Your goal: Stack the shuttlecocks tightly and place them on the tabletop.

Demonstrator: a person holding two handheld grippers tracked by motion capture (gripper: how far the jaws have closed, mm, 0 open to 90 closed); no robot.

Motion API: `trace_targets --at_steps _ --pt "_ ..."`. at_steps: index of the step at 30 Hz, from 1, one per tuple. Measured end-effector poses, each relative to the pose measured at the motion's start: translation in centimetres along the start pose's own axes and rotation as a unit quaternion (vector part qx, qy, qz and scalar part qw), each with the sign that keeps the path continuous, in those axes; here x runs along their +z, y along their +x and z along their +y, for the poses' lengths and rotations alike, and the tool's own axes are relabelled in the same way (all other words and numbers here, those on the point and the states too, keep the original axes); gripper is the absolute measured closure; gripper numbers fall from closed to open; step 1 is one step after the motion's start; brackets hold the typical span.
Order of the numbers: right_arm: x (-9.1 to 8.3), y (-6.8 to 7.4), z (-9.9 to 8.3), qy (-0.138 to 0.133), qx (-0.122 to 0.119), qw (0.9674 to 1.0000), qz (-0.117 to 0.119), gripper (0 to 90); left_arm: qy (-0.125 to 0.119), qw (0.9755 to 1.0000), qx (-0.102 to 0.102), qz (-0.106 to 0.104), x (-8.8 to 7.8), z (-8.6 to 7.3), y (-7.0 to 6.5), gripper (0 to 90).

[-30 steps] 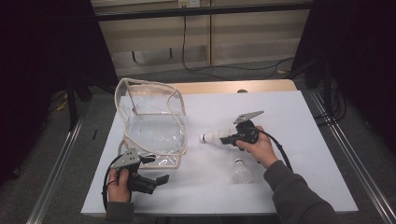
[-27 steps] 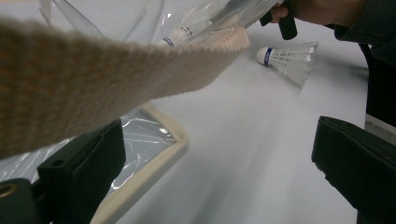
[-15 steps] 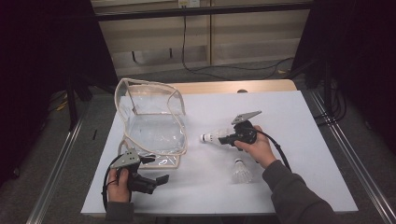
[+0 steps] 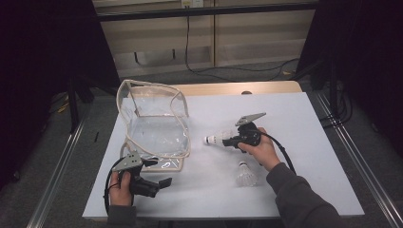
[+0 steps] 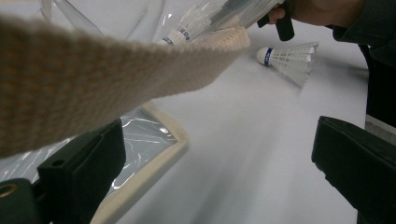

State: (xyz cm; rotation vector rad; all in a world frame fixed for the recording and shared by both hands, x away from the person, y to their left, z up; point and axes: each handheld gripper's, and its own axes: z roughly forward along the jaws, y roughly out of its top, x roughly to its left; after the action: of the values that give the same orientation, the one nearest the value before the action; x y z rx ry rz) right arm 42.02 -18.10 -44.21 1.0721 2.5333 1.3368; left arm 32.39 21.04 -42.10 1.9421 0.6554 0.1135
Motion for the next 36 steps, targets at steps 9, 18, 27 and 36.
trace_targets --at_steps 9,18,27,36 --pt "-0.1 0.0 0.0 -0.003 0.003 1.0 -0.007 83.3 0.001 1.0 0.002 0.001 -0.1 0.0 0.0 3.1" --pt "-0.6 -0.1 0.1 -0.008 -0.001 0.9998 -0.019 70.2 0.0 1.0 0.002 0.001 -0.1 0.0 0.1 3.2" --pt "-1.0 -0.1 0.1 -0.016 -0.002 0.9993 -0.033 57.4 0.002 1.0 0.003 0.001 -0.1 0.0 0.1 3.0" --pt "-1.6 -0.1 0.0 -0.022 0.005 0.999 -0.039 49.6 0.001 1.0 0.004 0.002 -0.2 0.1 0.0 3.1"
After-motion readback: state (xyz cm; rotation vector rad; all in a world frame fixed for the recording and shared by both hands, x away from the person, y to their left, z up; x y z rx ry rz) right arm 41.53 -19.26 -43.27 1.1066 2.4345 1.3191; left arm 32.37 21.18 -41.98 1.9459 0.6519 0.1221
